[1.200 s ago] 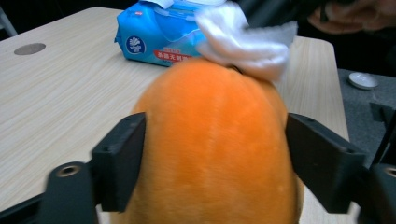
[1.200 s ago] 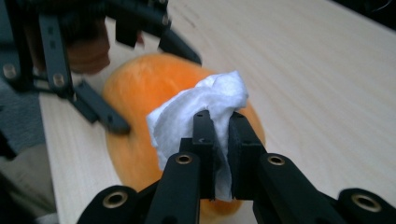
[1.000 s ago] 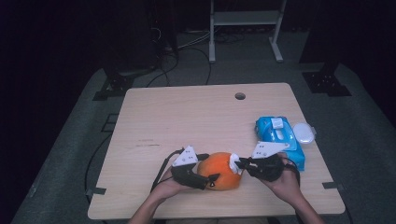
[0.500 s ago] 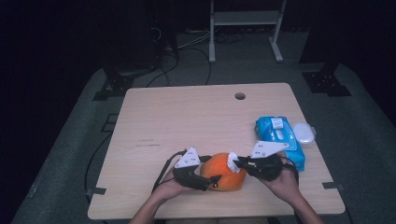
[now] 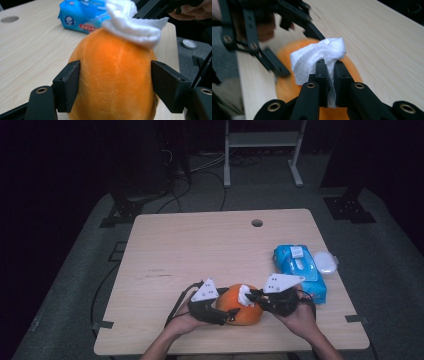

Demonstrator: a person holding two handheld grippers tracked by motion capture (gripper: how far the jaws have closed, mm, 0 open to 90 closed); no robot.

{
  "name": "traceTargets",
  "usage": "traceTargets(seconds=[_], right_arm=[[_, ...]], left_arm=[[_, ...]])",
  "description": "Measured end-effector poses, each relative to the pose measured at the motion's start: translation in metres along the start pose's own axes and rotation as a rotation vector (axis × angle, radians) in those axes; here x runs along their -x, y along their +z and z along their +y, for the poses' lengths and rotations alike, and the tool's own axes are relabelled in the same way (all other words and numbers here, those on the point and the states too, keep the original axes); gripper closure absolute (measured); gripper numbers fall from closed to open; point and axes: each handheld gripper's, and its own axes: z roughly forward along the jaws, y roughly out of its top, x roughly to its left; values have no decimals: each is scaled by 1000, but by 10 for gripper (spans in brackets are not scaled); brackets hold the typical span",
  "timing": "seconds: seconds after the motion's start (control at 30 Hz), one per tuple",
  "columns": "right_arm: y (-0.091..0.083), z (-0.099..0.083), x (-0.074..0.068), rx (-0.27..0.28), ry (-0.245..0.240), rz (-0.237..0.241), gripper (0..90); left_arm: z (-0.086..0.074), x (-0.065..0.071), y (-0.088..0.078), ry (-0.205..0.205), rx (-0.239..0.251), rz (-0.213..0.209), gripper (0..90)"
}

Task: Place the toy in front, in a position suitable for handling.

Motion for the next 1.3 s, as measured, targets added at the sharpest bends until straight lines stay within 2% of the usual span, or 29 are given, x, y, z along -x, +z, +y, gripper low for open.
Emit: traceTargets(seconds=[0.03,0.07,0.13,0.2,0.23,0.27,0.37,0.4,0.47,0.53,0.63,0.67,0.73,0.8,0.97,1.03,1.2,1.3], right_arm=[[0,0,0,0,0,0,826],[1,5,-6,4,-17,24,827],[2,6,-10,-13,-45,19,827],[2,3,-8,-16,-37,20,828],[1,2,-6,-13,-26,20,828],[0,1,-3,-11,-18,17,827],[-1,0,0,-9,-12,10,828],[0,0,0,-8,-13,2,828],[1,3,-4,-1,-19,-6,828],[4,7,-11,14,-27,16,829],[12,11,-21,-3,-62,31,828],[13,10,-21,-9,-72,27,829],[10,9,-17,-6,-61,28,829],[3,7,-11,-4,-50,9,829],[-11,-5,10,-5,9,-22,829],[-11,-7,10,-7,18,-22,830],[-5,1,1,-17,-20,-17,830],[-10,2,4,0,-8,-16,830]], left_arm=[[0,0,0,0,0,0,268],[1,4,2,26,-10,-19,260],[-1,1,1,21,-14,-19,206],[-3,-6,1,-20,-10,-22,163],[-3,-6,1,-20,-10,-22,155],[-7,-10,2,-65,-5,-37,165],[-8,-9,2,-55,2,-35,261],[-3,-4,2,-36,-3,-22,279],[1,2,3,-9,-4,-17,291],[3,7,5,17,-14,-28,298],[1,9,7,39,-31,-22,293],[0,7,6,35,-26,-24,292],[-1,5,5,30,-29,-24,294],[-3,3,5,18,-27,-28,294],[-6,-1,5,-6,-18,-34,283],[-4,1,6,4,-25,-27,275],[-3,3,6,11,-29,-23,267],[-4,1,5,11,-31,-25,267]])
